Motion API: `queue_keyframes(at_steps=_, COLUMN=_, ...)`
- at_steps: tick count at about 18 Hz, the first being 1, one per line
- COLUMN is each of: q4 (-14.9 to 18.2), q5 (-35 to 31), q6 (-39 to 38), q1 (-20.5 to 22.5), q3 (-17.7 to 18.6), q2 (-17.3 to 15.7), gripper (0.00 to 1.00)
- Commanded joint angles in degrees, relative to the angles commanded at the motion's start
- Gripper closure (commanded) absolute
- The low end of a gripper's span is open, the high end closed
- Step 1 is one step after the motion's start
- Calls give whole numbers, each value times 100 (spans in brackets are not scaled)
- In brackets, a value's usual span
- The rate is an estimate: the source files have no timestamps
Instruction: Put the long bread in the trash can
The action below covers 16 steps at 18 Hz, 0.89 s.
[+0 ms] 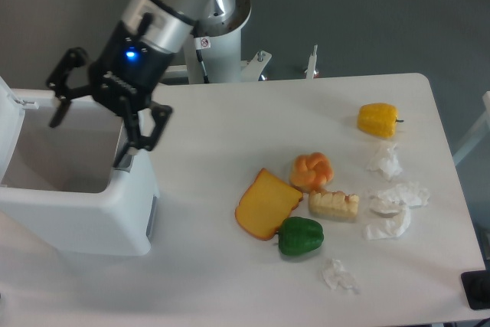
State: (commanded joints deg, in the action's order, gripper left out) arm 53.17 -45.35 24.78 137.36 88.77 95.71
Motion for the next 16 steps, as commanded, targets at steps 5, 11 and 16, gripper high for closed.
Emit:
queue_keyframes(at_steps=5, q4=35, q5=-464, q6=289, q1=299, q3=-53, q2=-96, gripper=0)
queue_keyframes(at_steps=11, q4=27, q5=-1731, q6=976, q1=282, q3=9, q2=-167, gripper=0)
queue_keyframes(at_steps=16, q4=88, q5=-2433, q6=1711, q1=256, q3=236, q2=-140, gripper=0)
